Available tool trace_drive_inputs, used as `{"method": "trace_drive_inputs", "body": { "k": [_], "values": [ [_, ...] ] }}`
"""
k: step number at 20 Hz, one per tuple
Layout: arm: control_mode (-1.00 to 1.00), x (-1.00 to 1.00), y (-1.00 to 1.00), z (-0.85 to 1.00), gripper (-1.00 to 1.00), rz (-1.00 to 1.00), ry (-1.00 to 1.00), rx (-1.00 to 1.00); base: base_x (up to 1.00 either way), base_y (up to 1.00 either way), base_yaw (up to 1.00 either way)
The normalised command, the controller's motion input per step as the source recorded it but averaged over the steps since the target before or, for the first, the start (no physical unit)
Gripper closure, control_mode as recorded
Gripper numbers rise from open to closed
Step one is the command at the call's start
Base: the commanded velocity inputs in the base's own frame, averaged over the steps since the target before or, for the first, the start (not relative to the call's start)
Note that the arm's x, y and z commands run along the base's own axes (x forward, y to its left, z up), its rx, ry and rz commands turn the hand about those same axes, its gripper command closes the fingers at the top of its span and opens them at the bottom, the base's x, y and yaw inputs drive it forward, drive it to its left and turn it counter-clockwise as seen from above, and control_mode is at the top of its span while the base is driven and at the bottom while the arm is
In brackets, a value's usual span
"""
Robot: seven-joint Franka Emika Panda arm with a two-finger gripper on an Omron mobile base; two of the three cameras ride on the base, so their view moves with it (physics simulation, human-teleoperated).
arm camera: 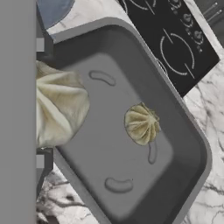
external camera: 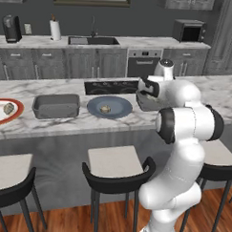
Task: Place two dumplings into each of the tupperware containers and then place the containers in the fridge.
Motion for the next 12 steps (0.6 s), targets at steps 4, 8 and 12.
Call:
{"method": "trace_drive_inputs", "body": {
  "k": [4, 8, 12],
  "values": [
    [-1.0, 0.79, -0.44, 0.0, 1.0, 0.0, 0.05, 0.0, 0.0, 0.0, 0.0],
    [-1.0, 0.34, -0.2, -0.14, 1.0, 0.0, 0.03, -0.03, 0.0, 0.0, 0.0],
    [-1.0, 0.13, -0.02, -0.33, 1.0, 0.0, 0.01, -0.1, 0.0, 0.0, 0.0]
  ]
}}
